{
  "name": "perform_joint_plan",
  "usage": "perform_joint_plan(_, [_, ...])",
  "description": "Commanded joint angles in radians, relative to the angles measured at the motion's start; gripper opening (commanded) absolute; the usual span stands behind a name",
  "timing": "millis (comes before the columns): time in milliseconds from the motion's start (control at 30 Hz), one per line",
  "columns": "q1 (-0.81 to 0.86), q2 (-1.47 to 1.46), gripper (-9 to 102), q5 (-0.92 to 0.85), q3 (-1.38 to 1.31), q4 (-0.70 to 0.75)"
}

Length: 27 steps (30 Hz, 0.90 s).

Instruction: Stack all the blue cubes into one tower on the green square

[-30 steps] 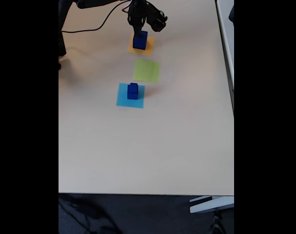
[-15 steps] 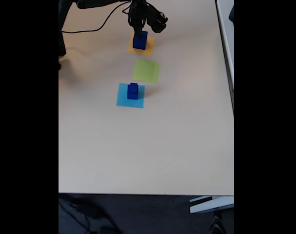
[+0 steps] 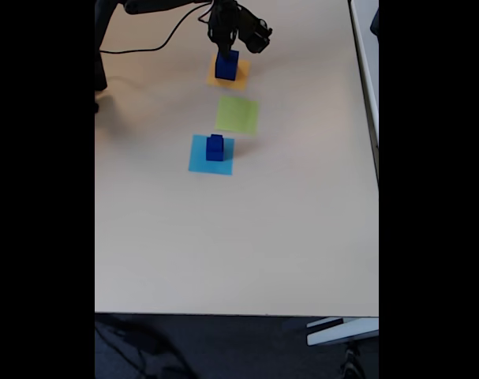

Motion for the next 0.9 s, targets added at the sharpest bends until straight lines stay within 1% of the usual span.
perform_joint_plan(0, [0.005, 0.031, 6, -0.002, -0.002, -0.014])
perform_joint_plan(333, [0.005, 0.029, 0, 0.0, 0.002, -0.02])
perform_joint_plan(533, [0.012, 0.04, 0, -0.014, 0.005, -0.021])
perform_joint_plan(867, [0.103, 0.13, 0, -0.161, -0.026, -0.026])
